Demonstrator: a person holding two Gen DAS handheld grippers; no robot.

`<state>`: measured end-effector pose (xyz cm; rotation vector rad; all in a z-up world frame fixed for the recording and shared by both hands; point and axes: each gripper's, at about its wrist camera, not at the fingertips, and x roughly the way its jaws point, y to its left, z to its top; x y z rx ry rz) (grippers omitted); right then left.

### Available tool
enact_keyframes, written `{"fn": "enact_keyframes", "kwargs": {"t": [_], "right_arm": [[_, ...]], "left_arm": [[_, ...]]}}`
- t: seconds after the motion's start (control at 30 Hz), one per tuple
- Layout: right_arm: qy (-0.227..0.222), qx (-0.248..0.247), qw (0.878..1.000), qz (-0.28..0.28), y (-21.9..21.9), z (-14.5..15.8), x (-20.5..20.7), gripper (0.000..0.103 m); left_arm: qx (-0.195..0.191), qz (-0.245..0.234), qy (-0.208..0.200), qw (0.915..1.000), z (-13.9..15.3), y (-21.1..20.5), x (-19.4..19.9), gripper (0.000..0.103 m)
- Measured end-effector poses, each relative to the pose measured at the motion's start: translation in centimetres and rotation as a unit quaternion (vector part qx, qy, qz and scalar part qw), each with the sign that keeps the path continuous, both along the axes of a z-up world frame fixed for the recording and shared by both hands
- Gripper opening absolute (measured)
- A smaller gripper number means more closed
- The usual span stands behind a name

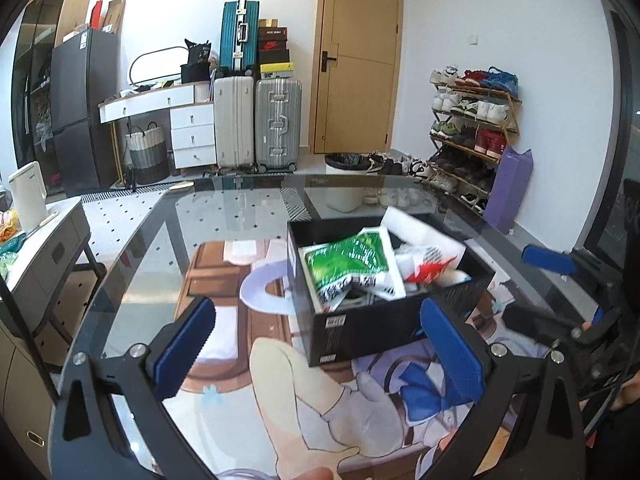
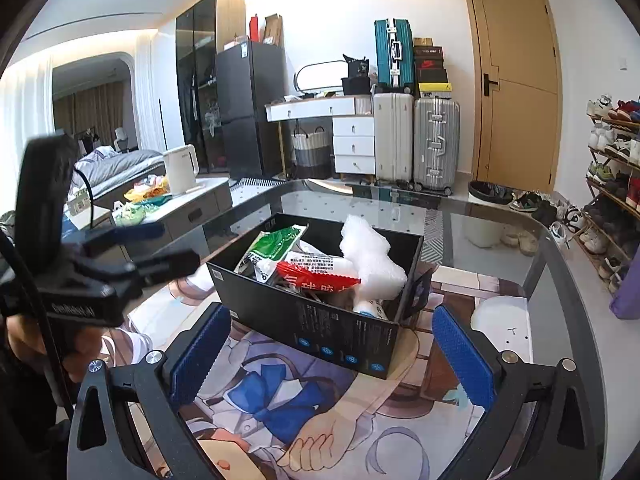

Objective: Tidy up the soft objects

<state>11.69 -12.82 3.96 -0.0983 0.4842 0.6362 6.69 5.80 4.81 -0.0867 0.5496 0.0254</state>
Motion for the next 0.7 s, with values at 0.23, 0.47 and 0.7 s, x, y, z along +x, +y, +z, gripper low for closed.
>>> {"fn": "enact_keyframes", "kwargs": {"t": [0.23,0.47,0.7], "right_arm": [[-0.017,0.008,1.000,-0.013,-0.5,0.0,-0.3,0.102],[-0.022,0.015,0.999,-0.017,-0.6,-0.1,-0.1,0.102],[-0.021,0.014,0.999,-0.019,-0.5,-0.2,0.0,0.102]], "left_arm": [[0.012,0.002,-0.004,0.9999,-0.9,-0.9,0.0,0.103],[0.020,-0.010,-0.013,0.9997,-1.3,-1.6,-0.3,0.103],[0.017,-0.016,-0.021,0.9995,-1.3,-1.8,-0.5,0.103]]}}
